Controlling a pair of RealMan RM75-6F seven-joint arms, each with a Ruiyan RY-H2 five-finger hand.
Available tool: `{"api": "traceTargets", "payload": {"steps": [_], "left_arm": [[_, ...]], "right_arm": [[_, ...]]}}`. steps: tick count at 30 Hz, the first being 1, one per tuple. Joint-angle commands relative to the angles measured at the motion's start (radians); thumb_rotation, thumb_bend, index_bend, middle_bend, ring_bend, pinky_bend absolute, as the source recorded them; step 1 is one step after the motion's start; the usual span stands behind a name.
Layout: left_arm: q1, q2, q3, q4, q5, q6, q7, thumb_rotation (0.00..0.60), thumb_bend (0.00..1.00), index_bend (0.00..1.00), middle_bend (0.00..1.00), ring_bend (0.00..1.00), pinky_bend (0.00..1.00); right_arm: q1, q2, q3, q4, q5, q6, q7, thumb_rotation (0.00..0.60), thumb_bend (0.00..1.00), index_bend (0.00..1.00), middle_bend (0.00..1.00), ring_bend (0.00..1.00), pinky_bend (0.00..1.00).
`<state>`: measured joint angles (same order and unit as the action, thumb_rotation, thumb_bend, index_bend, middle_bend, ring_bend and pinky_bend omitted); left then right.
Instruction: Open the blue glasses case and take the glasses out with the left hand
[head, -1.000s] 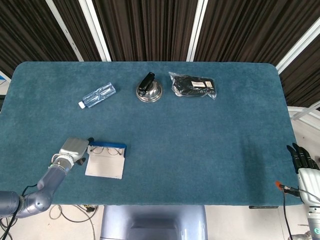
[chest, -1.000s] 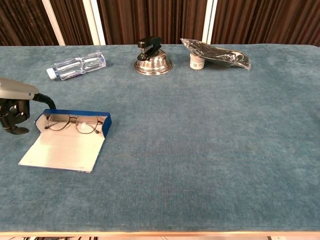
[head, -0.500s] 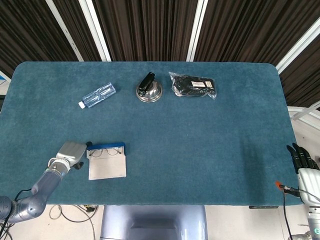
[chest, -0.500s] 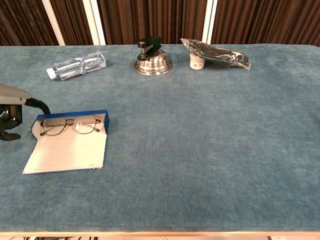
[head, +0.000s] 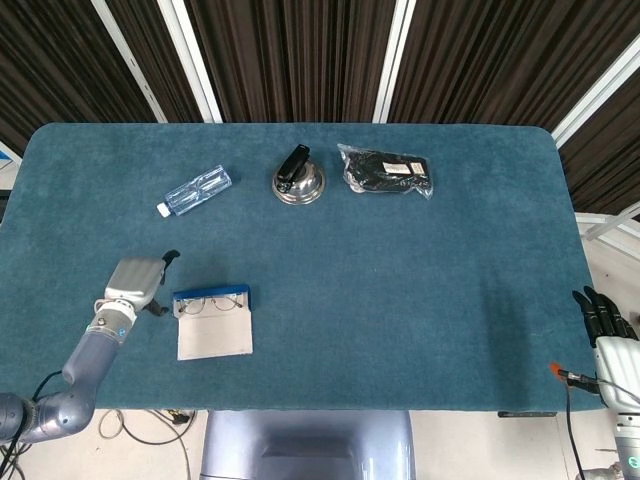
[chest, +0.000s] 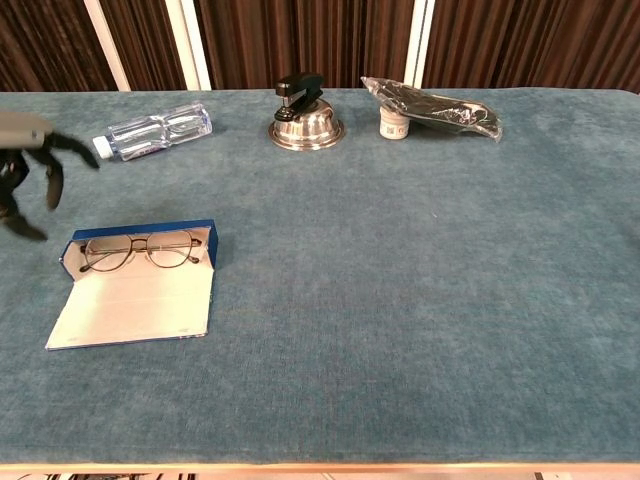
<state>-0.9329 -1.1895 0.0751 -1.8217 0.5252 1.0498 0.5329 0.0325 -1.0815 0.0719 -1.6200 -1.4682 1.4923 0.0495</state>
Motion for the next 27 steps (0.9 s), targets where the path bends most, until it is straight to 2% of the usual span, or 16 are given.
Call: {"api": "traceTargets", "payload": {"steps": [1,6,13,21,27], "left_arm": [[0.023,-0.044,-0.036,0.016,0.042,0.053,-0.018,0.600,0.18,0.19,0.49,0.81,0.91],[0.022,-0.119,-0.066,0.050,0.058,0.097,0.022,0.600,0.20,0.23,0.51,0.87,0.97],[-0.004,-0.188,-0.107,0.074,0.012,0.113,0.107,0.600,0.20,0.26,0.51,0.89,0.99],[-0.008,-0.224,-0.127,0.067,-0.016,0.135,0.164,0.600,0.20,0.28,0.57,0.97,1.00],[-0.003,-0.226,-0.133,0.057,-0.026,0.136,0.187,0.600,0.20,0.31,0.57,0.99,1.00]], "right_arm": [[0.000,0.000,0.000,0.000,-0.001,0.000,0.001,0.600,0.14,0.00,0.00,0.00,0.21],[0.000,0.001,-0.002,0.001,-0.005,0.000,0.004,0.600,0.14,0.00,0.00,0.00,0.21],[0.002,0.003,-0.003,0.001,-0.006,-0.004,0.012,0.600,0.14,0.00,0.00,0.00,0.21],[0.003,0.005,-0.004,0.001,-0.008,-0.007,0.018,0.600,0.15,0.00,0.00,0.00,0.21],[0.003,0.006,-0.005,0.000,-0.008,-0.008,0.020,0.600,0.15,0.00,0.00,0.00,0.21]]}}
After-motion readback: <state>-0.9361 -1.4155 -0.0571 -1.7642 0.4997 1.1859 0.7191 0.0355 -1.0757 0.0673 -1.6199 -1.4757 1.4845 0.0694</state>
